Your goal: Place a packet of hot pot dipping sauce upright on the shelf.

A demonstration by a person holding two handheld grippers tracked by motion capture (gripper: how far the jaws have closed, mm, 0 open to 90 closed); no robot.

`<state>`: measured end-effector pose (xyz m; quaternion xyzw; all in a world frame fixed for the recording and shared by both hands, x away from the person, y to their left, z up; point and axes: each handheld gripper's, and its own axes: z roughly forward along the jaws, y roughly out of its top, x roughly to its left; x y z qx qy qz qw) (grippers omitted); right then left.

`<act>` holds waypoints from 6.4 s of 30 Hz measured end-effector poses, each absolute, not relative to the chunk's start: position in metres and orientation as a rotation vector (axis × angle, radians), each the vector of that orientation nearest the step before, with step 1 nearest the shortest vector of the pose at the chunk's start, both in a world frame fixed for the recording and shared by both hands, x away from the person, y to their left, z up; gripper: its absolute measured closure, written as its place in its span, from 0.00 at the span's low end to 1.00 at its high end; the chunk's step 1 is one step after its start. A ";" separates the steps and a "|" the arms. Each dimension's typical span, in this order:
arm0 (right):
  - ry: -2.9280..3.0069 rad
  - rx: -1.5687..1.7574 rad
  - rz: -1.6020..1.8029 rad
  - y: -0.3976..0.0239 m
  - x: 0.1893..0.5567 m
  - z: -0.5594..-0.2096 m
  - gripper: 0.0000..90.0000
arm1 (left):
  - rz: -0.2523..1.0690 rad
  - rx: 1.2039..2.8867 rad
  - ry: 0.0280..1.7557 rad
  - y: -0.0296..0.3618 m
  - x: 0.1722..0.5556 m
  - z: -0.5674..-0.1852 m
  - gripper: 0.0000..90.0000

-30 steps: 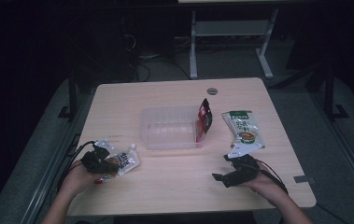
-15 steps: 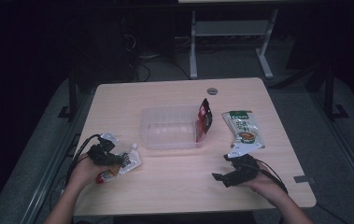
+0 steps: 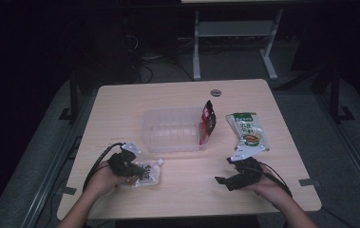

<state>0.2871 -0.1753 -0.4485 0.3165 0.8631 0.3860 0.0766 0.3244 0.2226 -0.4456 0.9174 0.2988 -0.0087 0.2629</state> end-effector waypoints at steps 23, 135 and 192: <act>2.632 0.981 1.193 -0.179 0.290 -0.441 0.15 | -0.051 2.484 0.609 0.099 0.321 -0.451 1.00; 2.835 0.819 1.761 -0.140 0.311 -0.418 1.00 | -0.045 2.431 0.545 0.132 0.308 -0.434 1.00; 2.686 0.703 1.782 -0.123 0.361 -0.340 1.00 | 0.024 2.332 0.634 0.188 0.281 -0.438 0.16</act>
